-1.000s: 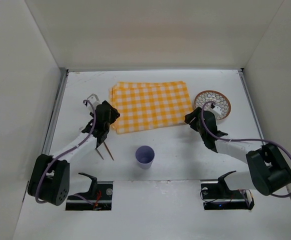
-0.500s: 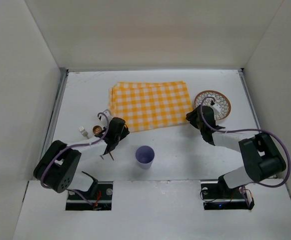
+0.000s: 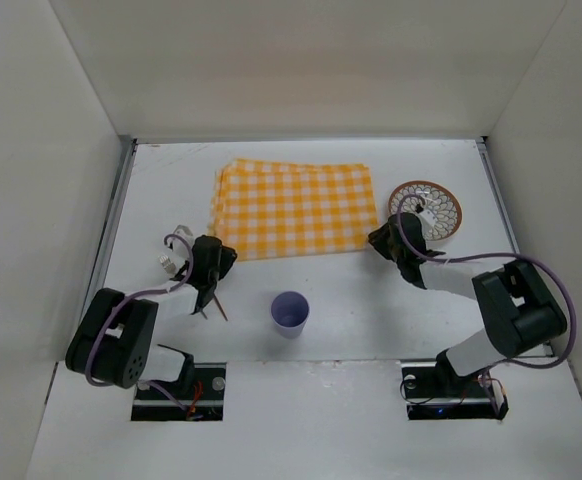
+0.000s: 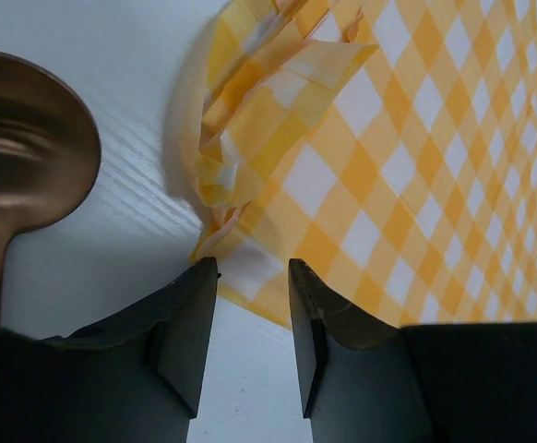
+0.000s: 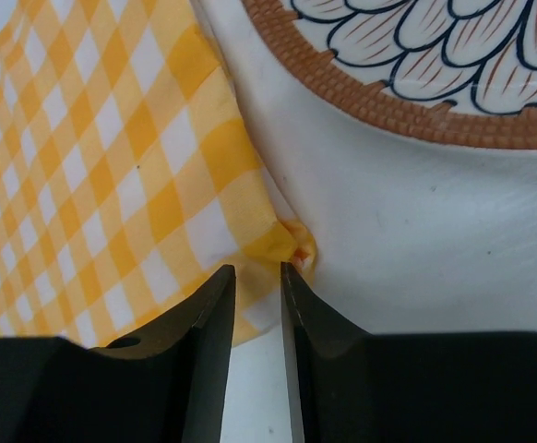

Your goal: Set the dinner table for one person

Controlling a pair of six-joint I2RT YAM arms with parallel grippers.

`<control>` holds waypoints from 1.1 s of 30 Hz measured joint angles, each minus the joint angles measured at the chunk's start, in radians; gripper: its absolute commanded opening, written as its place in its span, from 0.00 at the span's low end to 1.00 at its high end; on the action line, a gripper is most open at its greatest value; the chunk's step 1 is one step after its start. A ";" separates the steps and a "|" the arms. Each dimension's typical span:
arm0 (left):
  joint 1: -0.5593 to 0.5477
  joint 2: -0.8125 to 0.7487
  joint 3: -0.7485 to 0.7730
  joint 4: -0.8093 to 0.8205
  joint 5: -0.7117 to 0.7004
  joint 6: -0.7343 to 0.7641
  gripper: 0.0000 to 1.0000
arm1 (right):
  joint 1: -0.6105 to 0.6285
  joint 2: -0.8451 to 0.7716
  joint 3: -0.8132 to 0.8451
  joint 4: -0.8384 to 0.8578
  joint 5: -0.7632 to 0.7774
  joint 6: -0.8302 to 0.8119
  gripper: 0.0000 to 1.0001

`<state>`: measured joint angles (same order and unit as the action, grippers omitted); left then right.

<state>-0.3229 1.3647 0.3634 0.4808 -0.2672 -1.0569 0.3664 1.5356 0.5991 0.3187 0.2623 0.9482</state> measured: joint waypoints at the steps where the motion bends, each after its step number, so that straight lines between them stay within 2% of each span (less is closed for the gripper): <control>1: 0.000 -0.012 -0.006 -0.005 0.000 0.001 0.35 | 0.007 -0.019 -0.002 -0.011 0.005 0.002 0.43; 3: -0.005 -0.053 -0.024 -0.029 0.000 0.006 0.35 | 0.025 -0.082 -0.007 -0.042 0.024 -0.006 0.52; 4: -0.010 -0.079 -0.032 -0.042 0.000 0.011 0.36 | 0.034 -0.118 -0.007 -0.052 0.033 -0.011 0.53; 8: -0.044 -0.191 -0.043 -0.070 0.002 0.027 0.37 | 0.056 -0.197 0.027 -0.063 0.053 -0.058 0.35; 11: -0.064 -0.234 -0.042 -0.066 0.010 0.032 0.39 | 0.059 -0.131 0.089 -0.045 0.047 -0.075 0.23; 19: -0.072 -0.238 -0.042 -0.049 0.032 0.073 0.43 | 0.013 0.087 0.120 -0.031 0.003 -0.016 0.22; 23: -0.058 -0.238 -0.045 -0.016 0.041 0.087 0.44 | 0.013 0.097 0.119 -0.051 0.021 0.048 0.27; 26: -0.049 -0.245 -0.055 0.002 0.044 0.109 0.45 | 0.013 0.104 0.119 -0.064 0.030 0.080 0.37; 29: -0.048 -0.282 -0.077 0.006 0.042 0.138 0.46 | 0.013 0.092 0.117 -0.086 0.044 0.092 0.41; 33: -0.048 -0.329 -0.096 0.009 0.026 0.169 0.46 | 0.013 -0.034 0.084 -0.138 0.072 0.084 0.52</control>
<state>-0.3714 1.0359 0.2676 0.4900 -0.2413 -0.8875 0.3798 1.5013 0.6827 0.1802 0.3340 1.0321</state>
